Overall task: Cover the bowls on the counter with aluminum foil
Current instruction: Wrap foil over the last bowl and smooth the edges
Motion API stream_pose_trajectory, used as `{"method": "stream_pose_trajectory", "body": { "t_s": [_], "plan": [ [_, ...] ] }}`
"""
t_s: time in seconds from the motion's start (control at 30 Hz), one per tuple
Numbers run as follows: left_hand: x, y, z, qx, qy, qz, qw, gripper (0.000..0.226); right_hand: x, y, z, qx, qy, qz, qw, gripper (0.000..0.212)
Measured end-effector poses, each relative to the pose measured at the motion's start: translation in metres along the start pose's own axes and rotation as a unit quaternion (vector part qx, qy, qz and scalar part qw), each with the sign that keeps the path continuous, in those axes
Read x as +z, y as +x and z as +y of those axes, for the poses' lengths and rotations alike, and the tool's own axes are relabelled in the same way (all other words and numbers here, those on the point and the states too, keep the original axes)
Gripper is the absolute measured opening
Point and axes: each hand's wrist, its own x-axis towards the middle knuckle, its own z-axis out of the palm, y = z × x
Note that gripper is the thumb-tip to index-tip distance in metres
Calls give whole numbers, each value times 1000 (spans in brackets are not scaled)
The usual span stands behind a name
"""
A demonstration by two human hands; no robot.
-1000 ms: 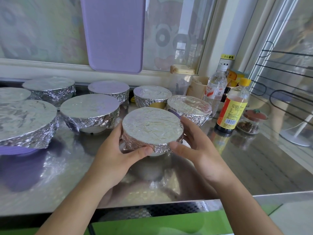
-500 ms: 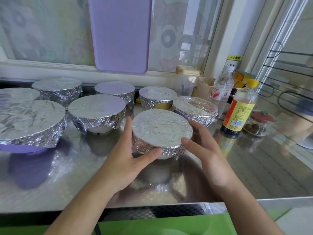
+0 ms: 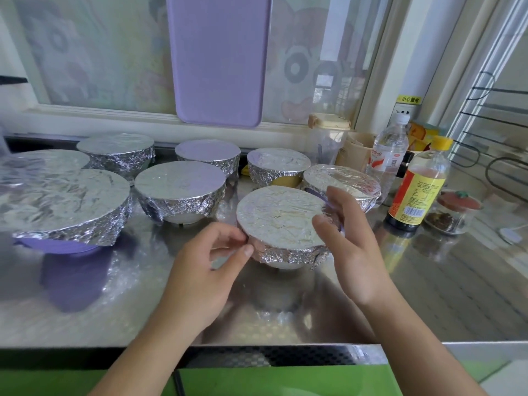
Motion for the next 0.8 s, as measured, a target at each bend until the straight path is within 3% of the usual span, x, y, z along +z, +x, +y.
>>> {"method": "stream_pose_trajectory", "body": {
  "t_s": [0.33, 0.57, 0.8],
  "plan": [
    [5, 2, 2, 45, 81, 37, 995, 26, 7, -2, 3, 11, 14, -6, 1000, 63],
    [7, -10, 11, 127, 92, 11, 988, 16, 7, -2, 4, 3, 0, 1, 1000, 64],
    [13, -10, 10, 144, 126, 27, 981, 19, 8, -2, 5, -3, -5, 1, 1000, 64]
  ]
}}
